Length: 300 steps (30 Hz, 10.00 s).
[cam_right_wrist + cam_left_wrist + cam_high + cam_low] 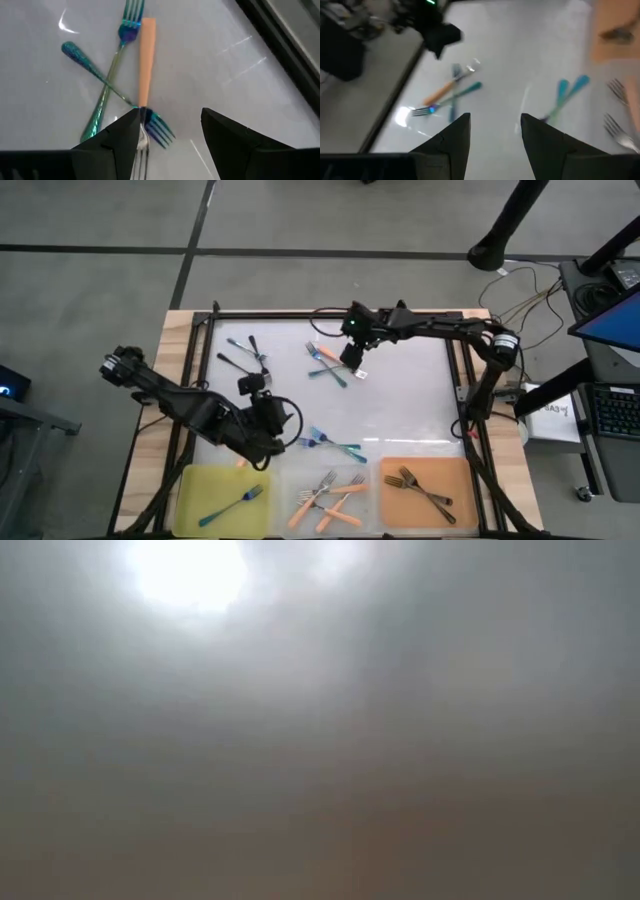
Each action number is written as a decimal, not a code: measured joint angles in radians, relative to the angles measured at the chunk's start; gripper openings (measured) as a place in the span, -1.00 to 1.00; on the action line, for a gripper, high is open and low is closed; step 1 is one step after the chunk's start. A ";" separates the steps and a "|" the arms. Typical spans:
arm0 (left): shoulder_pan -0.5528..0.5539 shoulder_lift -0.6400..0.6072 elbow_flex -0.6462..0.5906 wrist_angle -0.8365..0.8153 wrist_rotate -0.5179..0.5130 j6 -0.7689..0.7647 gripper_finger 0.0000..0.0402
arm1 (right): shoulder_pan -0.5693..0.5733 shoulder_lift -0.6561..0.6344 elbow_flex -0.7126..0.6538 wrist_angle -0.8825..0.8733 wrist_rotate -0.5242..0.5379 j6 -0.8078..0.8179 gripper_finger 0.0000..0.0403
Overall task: Sort silverware by color (type)
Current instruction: Put the orange fork into the transparent bin, then put the blue fork into the yellow bin
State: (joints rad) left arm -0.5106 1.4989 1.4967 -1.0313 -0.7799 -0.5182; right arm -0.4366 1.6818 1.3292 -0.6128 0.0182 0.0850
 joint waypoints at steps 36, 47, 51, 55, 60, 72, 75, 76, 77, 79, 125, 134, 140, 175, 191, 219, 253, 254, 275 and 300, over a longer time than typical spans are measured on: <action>-0.003 -0.014 -0.204 -0.027 -0.227 -0.359 -0.23 | -0.011 0.522 0.492 -0.214 -0.069 -0.139 -0.10; -0.003 -0.014 -0.204 -0.027 -0.275 -0.422 -0.23 | -0.018 0.518 0.541 -0.299 -0.071 -0.140 -0.81; -0.003 -0.014 -0.217 -0.024 -0.331 -0.466 -0.23 | -0.020 0.514 0.631 -0.391 -0.071 -0.150 -0.81; -0.003 -0.014 -0.274 -0.019 -0.395 -0.569 -0.23 | -0.017 0.506 0.745 -0.464 -0.070 -0.166 -0.81; -0.003 -0.014 -0.397 0.006 -0.479 -0.792 -0.23 | 0.003 0.463 0.867 -0.490 -0.070 -0.176 -0.81; 0.012 -0.014 -0.633 0.071 -0.719 -1.166 -0.23 | 0.154 0.315 0.893 -0.455 0.084 -0.259 -0.81; 0.039 -0.014 -0.663 0.116 -0.727 -1.131 -0.23 | 0.193 0.303 0.891 -0.456 0.157 -0.273 -0.81; 0.053 -0.014 -0.667 0.129 -0.706 -1.096 -0.23 | 0.204 0.298 0.891 -0.456 0.176 -0.273 -0.81; 0.069 -0.014 -0.670 0.142 -0.663 -1.057 -0.23 | 0.212 0.293 0.891 -0.456 0.187 -0.271 -0.81; 0.104 -0.014 -0.673 0.160 -0.544 -0.947 -0.23 | 0.219 0.283 0.891 -0.463 0.192 -0.269 -0.81; 0.711 -0.017 -1.183 2.585 0.408 0.247 -0.23 | 0.330 0.203 0.744 -0.327 0.402 -0.266 -0.79; 0.710 -0.017 -1.183 2.584 0.484 0.221 -0.08 | 0.330 0.203 0.743 -0.232 0.404 -0.307 -0.79; 0.711 -0.017 -1.146 2.579 0.479 0.225 0.09 | 0.332 0.203 0.735 -0.228 0.403 -0.306 -0.79; 0.714 -0.039 -1.017 2.385 0.460 0.398 -0.83 | 0.334 0.190 0.728 -0.305 0.457 -0.359 -0.93; 0.556 -0.055 -1.053 2.451 0.753 0.070 -0.83 | 0.329 -0.032 0.728 -0.609 0.558 -0.060 -0.51; -0.291 0.324 -0.589 2.344 -0.350 0.370 -0.83 | 0.330 -0.047 0.557 -0.798 0.505 0.290 -0.57; -0.355 0.660 -0.408 2.324 -0.433 0.119 -0.61 | 0.341 -0.049 0.415 -0.789 0.497 0.363 -0.59; -0.351 0.660 -0.409 2.324 -0.414 0.119 -0.57 | 0.341 -0.049 0.415 -0.789 0.497 0.363 -0.59; -0.419 0.387 -0.412 2.379 -0.792 0.907 -0.05 | 0.341 -0.043 0.401 -0.770 0.426 0.265 -0.60; -0.388 0.013 -0.923 2.380 -0.792 0.689 -0.06 | 0.295 -0.041 -0.058 0.008 0.284 -1.177 -0.55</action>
State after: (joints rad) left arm -0.8986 1.5115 0.5735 1.3487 -1.5715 0.1707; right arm -0.1418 1.6405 1.2709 -0.6045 0.3018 -1.0924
